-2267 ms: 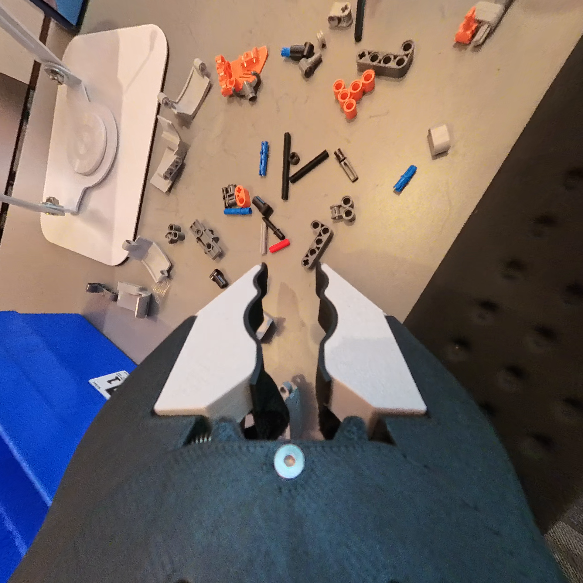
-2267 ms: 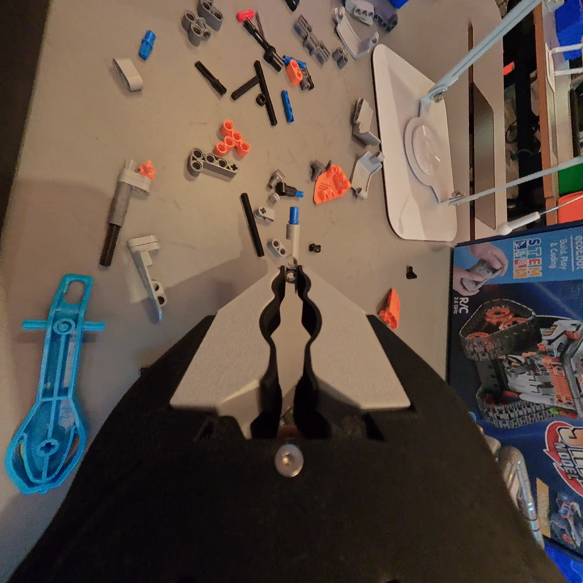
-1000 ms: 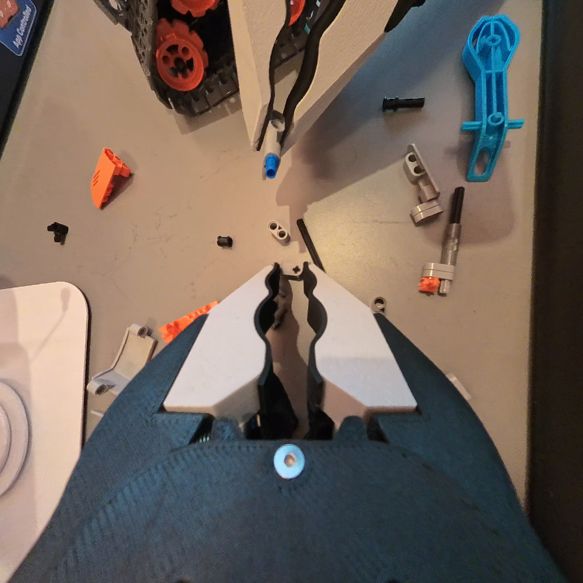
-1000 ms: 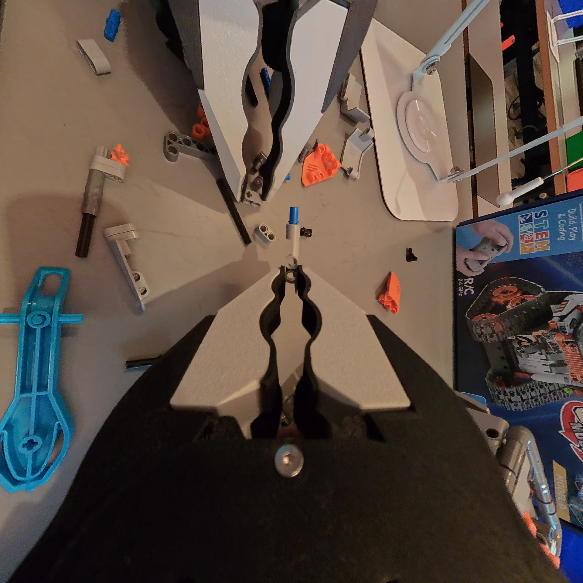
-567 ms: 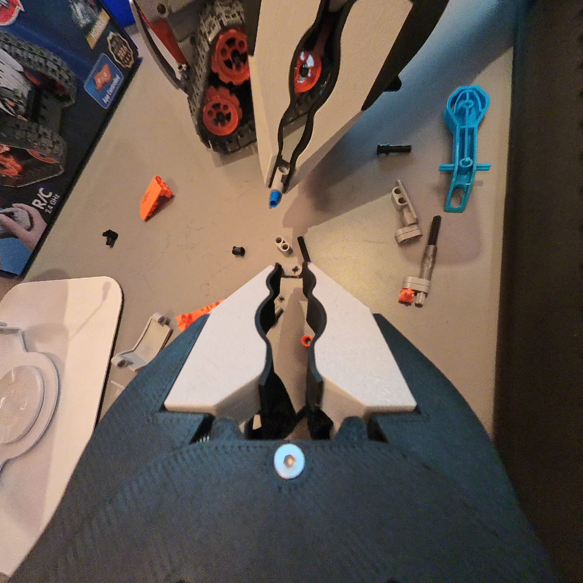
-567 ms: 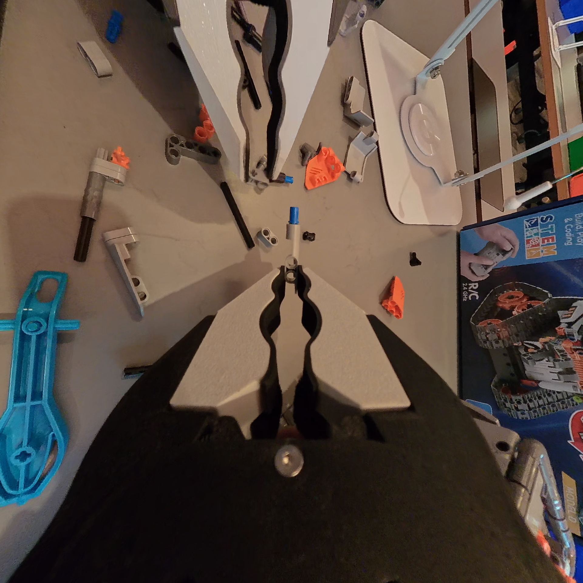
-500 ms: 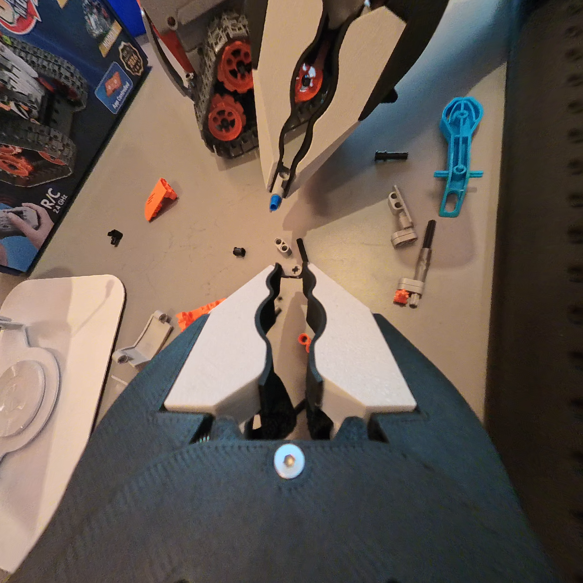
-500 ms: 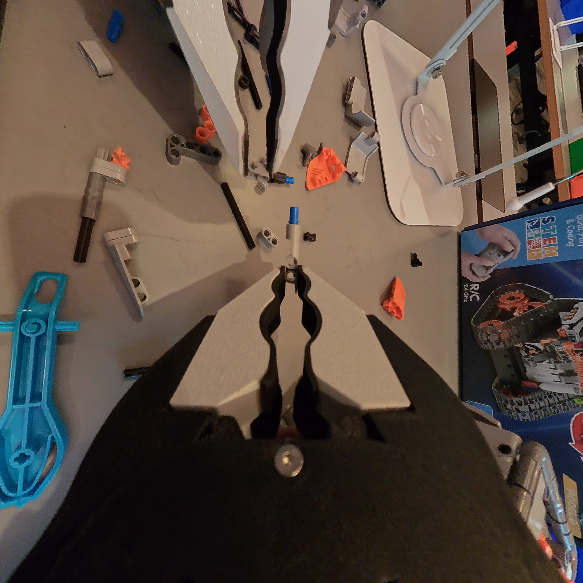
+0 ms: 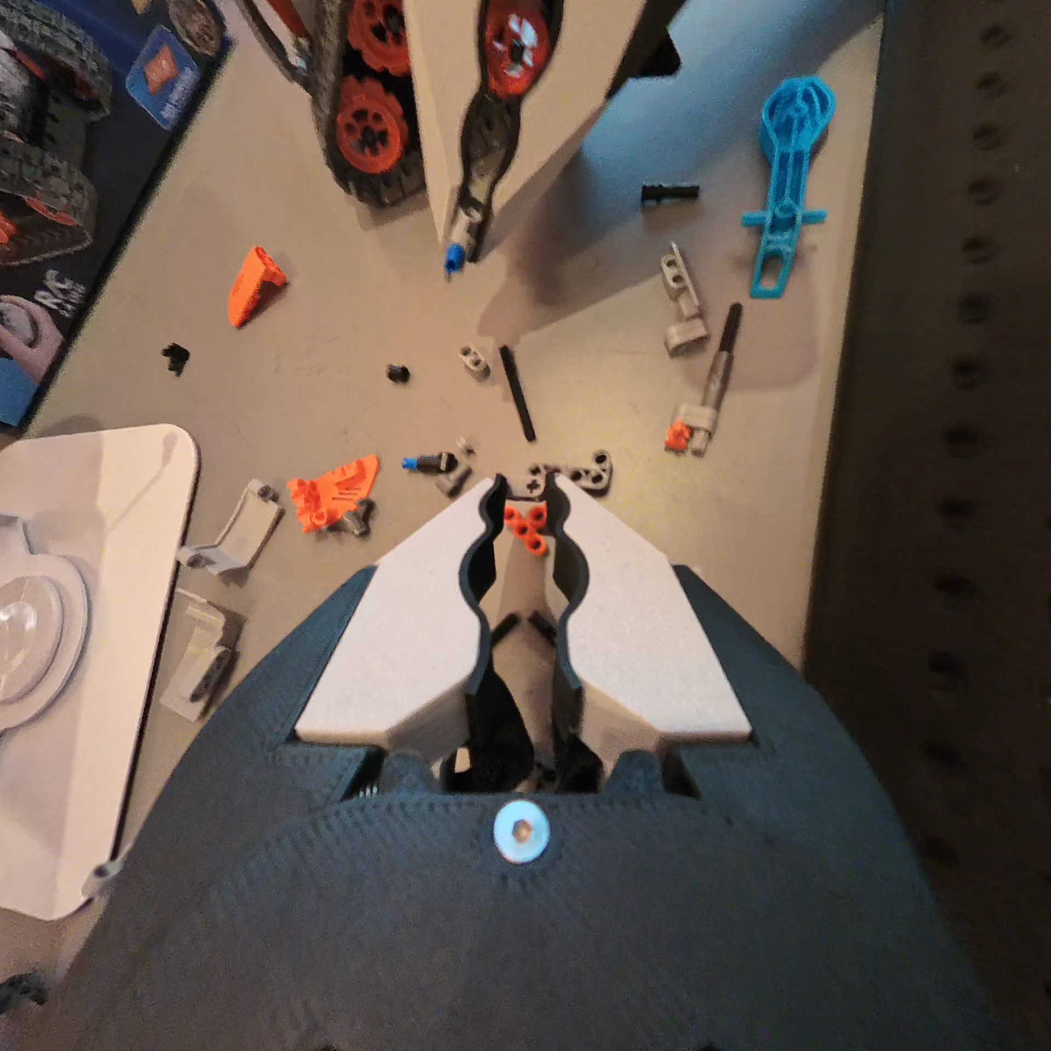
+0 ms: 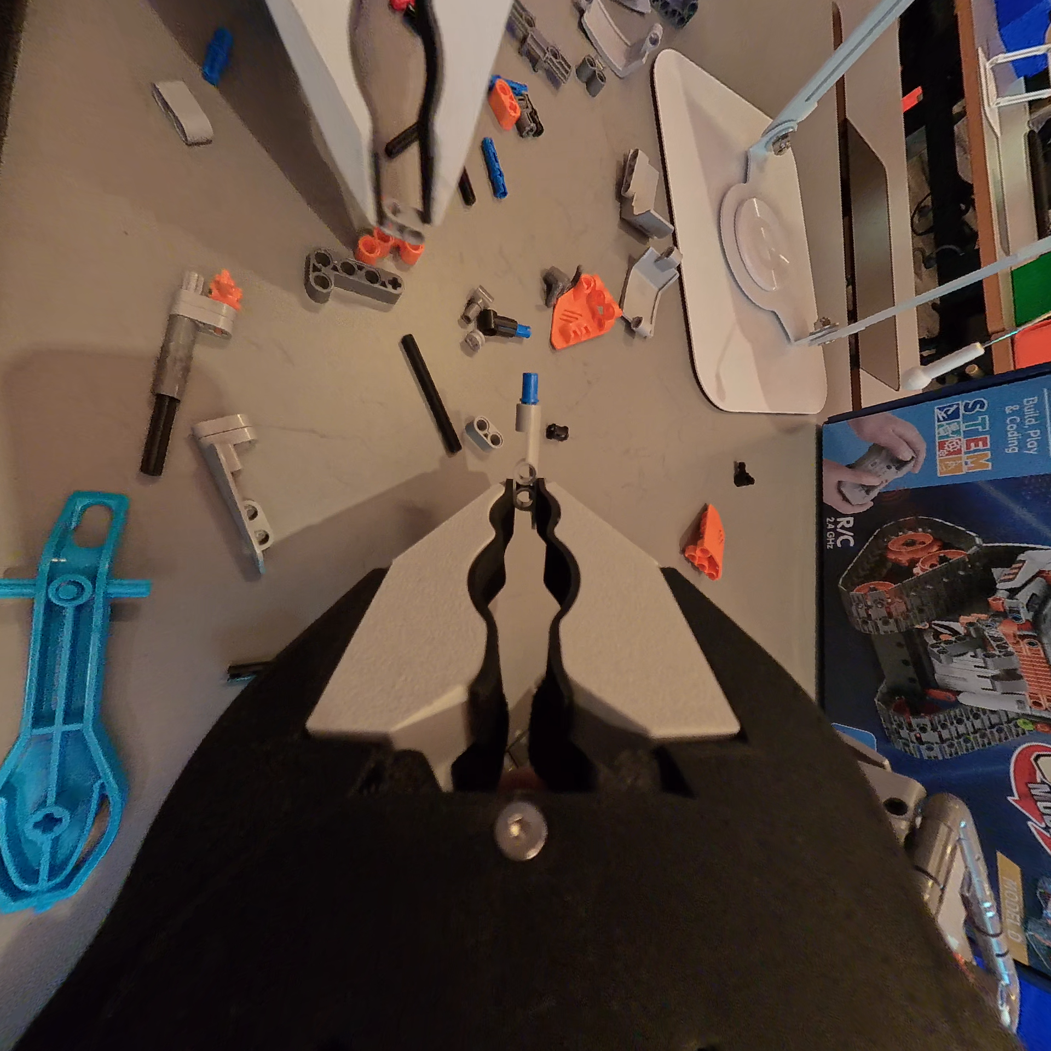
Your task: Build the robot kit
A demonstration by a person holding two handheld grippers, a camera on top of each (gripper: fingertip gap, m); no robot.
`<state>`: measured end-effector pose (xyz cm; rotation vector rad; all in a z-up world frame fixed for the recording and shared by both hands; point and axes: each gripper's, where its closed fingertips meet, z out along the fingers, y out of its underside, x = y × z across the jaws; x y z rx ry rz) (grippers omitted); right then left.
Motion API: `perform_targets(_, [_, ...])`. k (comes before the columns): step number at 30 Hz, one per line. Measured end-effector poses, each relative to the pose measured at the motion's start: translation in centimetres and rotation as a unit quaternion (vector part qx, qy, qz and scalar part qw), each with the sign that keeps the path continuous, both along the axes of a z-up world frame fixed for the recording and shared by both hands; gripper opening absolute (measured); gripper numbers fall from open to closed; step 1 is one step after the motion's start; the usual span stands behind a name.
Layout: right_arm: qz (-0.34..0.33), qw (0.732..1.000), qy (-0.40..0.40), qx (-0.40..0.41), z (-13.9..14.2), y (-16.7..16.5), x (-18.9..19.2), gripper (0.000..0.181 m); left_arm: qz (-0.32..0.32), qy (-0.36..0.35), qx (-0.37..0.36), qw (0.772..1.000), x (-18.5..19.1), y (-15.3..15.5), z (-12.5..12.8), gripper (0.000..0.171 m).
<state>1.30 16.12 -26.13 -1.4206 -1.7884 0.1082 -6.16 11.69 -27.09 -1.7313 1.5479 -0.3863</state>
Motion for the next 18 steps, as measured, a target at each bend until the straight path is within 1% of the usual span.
perform_targets(2, [0.001, 1.0, -0.002, 0.002, 0.0, -0.1, 0.0, 0.004, -0.009, 0.012, 0.008, 1.0, -0.7, -0.4, -0.1, 0.012])
perform_targets(5, [0.002, 1.0, -0.004, 0.003, -0.1, -0.2, -0.1, 0.004, -0.034, 0.024, 0.0, 0.999, -1.4, -1.6, -0.2, 0.012])
perform_targets(7, [0.005, 1.0, -0.005, 0.003, -0.1, -0.4, -0.2, 0.004, -0.062, 0.024, -0.021, 0.998, -1.3, -3.0, -0.5, 0.012])
perform_targets(10, [0.011, 1.0, -0.008, 0.004, -0.2, -0.6, -0.4, 0.004, -0.104, 0.04, -0.03, 0.993, -1.3, -5.0, -1.2, 0.012])
perform_targets(12, [0.014, 1.0, -0.009, 0.004, -0.2, -0.8, -0.4, 0.004, -0.116, 0.044, -0.019, 0.992, -1.3, -5.4, -1.4, 0.012])
perform_targets(13, [0.016, 1.0, -0.009, 0.004, -0.3, -0.8, -0.5, 0.004, -0.126, 0.038, -0.029, 0.991, -1.1, -5.9, -1.4, 0.012])
perform_targets(16, [0.022, 1.0, -0.012, 0.003, -0.5, -1.1, -0.6, 0.004, -0.135, 0.032, -0.023, 0.99, -0.3, -6.2, -1.7, 0.013])
perform_targets(18, [0.023, 1.0, -0.016, 0.005, -0.6, -1.2, -0.6, 0.004, -0.118, 0.047, -0.014, 0.992, -0.2, -5.7, -2.0, 0.018])
